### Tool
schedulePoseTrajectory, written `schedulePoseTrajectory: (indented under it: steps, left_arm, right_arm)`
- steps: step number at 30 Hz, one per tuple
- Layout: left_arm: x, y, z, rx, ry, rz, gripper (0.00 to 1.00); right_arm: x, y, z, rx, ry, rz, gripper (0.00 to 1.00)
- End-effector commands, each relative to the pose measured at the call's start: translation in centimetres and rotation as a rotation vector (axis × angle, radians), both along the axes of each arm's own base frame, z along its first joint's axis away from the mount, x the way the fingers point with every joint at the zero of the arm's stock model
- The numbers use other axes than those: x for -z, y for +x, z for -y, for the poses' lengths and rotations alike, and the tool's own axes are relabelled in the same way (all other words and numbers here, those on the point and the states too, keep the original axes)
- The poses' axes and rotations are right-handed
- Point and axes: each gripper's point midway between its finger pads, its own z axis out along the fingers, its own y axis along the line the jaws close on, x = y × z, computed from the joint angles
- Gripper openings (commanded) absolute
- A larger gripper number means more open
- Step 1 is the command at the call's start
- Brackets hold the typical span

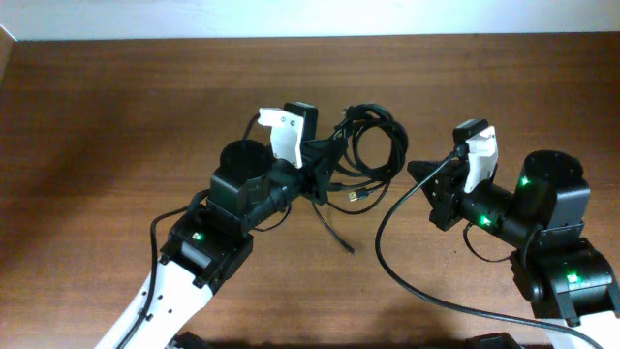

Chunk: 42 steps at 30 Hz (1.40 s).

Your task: Untangle cables

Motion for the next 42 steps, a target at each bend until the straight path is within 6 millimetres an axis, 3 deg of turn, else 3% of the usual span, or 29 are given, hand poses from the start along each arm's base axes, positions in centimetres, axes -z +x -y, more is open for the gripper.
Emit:
schedulePoseTrajectory:
  steps: [1,4,6,9,13,19,23,25,38,42]
  left_arm:
    - [-0.3,0.8,-1.1,-0.093,-0.012,-0.025,0.00]
    - [-0.4,0.7,-0.9,-0.083,-0.027,-0.030,0.00]
    - [-0.8,0.4,-0.5,-0.053,-0.040,-0.024,0.00]
    - [-1.6,-0.2,0.2,0.002,-0.068,-0.006,0.00]
    - [-1.7,-0.4,0.5,0.022,-0.075,-0.003,0.00]
    - [-2.1,-1.0,1.1,0.069,-0.090,0.002,0.00]
    - [-2.3,-1.1,1.2,0.079,-0.096,0.008,0.00]
    - [-2.3,-1.1,1.2,0.079,-0.096,0.008,0.00]
    - [-2.5,-1.7,1.7,0.126,-0.107,0.007,0.00]
    - [-2.6,-1.8,1.8,0.130,-0.108,0.007,0.00]
  right_arm:
    - [-1.4,-0.5,-0.3,-0.027,0.019,0.033,0.04]
    - [-1.4,-0.5,-0.3,-0.026,0.019,0.033,0.05]
    - [-1.3,-0.4,-0.3,-0.024,0.017,0.031,0.27]
    - [-0.8,0.1,0.0,0.002,0.003,0.021,0.44]
    - [-0.4,0.5,0.0,0.005,-0.001,0.005,0.46]
    - [0.6,1.2,0.0,0.007,-0.007,-0.028,0.44]
    - [0.7,1.3,0.0,0.007,-0.008,-0.033,0.25]
    - [0.7,1.3,0.0,0.007,-0.008,-0.033,0.21]
    - [0.8,1.3,0.0,0.007,-0.009,-0.034,0.23]
    - [0.8,1.3,0.0,0.007,-0.009,-0.035,0.16]
